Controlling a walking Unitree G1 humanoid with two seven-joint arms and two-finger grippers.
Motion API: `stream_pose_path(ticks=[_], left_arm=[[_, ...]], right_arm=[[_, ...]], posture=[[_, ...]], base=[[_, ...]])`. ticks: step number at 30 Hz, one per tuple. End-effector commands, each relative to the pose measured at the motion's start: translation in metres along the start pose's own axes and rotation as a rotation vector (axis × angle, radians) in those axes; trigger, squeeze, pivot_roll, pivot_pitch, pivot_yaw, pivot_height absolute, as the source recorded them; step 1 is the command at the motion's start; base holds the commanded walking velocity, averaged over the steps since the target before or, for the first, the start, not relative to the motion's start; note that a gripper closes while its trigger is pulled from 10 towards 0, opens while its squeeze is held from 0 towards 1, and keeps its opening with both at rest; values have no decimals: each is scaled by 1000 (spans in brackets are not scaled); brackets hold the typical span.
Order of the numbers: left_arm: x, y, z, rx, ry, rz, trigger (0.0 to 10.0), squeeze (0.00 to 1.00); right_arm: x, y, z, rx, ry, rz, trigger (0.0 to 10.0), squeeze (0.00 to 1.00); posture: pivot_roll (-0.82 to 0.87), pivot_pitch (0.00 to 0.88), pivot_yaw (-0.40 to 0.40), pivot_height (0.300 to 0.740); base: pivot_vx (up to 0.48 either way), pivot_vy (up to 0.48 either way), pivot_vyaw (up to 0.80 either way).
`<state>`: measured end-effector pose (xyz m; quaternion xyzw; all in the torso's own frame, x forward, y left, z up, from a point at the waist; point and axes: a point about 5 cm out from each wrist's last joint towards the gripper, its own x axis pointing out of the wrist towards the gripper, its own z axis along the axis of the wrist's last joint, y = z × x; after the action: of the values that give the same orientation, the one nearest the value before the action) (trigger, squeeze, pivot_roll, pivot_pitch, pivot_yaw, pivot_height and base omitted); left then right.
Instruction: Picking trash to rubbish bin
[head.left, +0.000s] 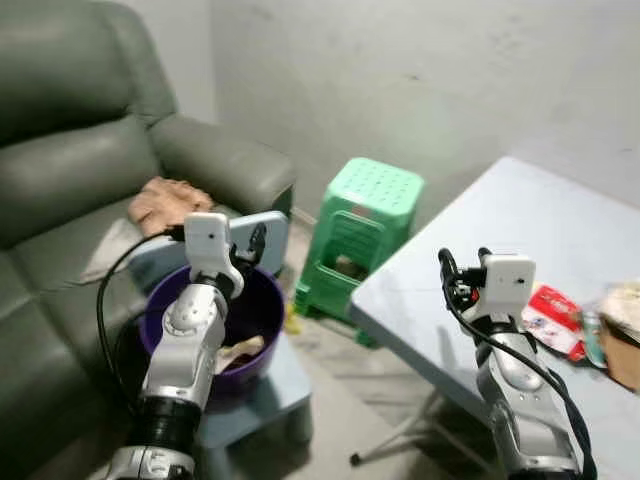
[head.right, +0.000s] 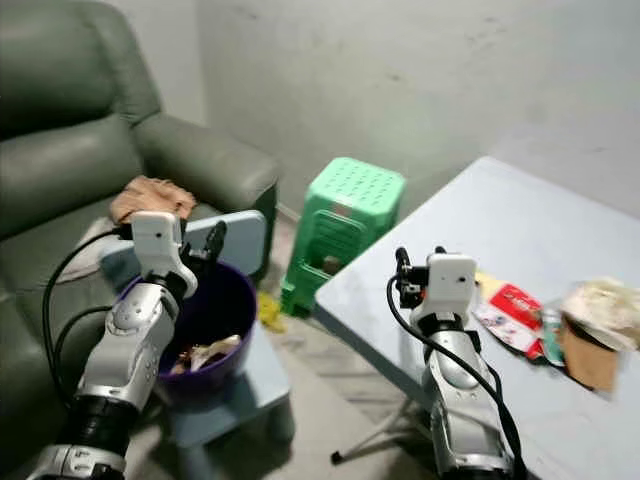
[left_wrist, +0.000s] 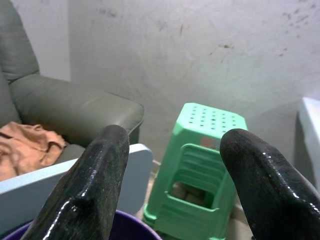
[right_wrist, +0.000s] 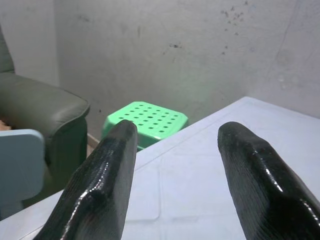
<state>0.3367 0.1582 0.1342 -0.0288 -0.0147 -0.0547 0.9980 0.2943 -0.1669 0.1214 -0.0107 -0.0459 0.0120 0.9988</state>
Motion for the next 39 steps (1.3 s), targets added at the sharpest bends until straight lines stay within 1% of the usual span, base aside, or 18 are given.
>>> stream_pose_path(ticks=[1,17,21,27,28,29,35,36,39], left_arm=[[1,-4,5,5,-14,-13,10000,0],[-2,-10,1,-2,2,-33,10000,0],[-3,-15,-1,9,9,-70,10000,0],[-4,-17,-1,7,13,-86,10000,0],[-5,-18,-1,4,12,-90,10000,0],[-5,-19,-1,-15,8,-92,10000,0],[-8,-22,-2,-9,15,-111,10000,0],[-8,-22,-3,-11,25,-110,10000,0],[-9,-22,-4,-13,29,-111,10000,0]], right_arm=[[0,-5,4,-15,-14,-7,10000,0],[-2,-6,5,-21,-5,-9,10000,0],[-3,-7,5,-24,-2,-12,10000,0],[-5,-8,4,-25,0,-19,10000,0],[-5,-9,5,-21,-11,-27,10000,0],[-6,-9,4,22,9,-38,10000,0],[-5,-14,0,46,59,-102,10000,0],[-6,-14,0,80,72,-119,10000,0],[-6,-17,-1,93,95,-158,10000,0]], posture=[[3,0,-55,740],[1,0,-66,740],[-2,0,-68,740],[-6,0,-66,740],[-6,0,-66,740],[-7,0,-66,740],[-10,0,-65,740],[-12,0,-65,740],[-13,0,-66,740]], base=[[0,0,-725],[0,0,-725],[0,0,-722],[0,0,-711],[0,0,-469],[0,0,0],[0,0,0],[0,0,0],[0,0,0]])
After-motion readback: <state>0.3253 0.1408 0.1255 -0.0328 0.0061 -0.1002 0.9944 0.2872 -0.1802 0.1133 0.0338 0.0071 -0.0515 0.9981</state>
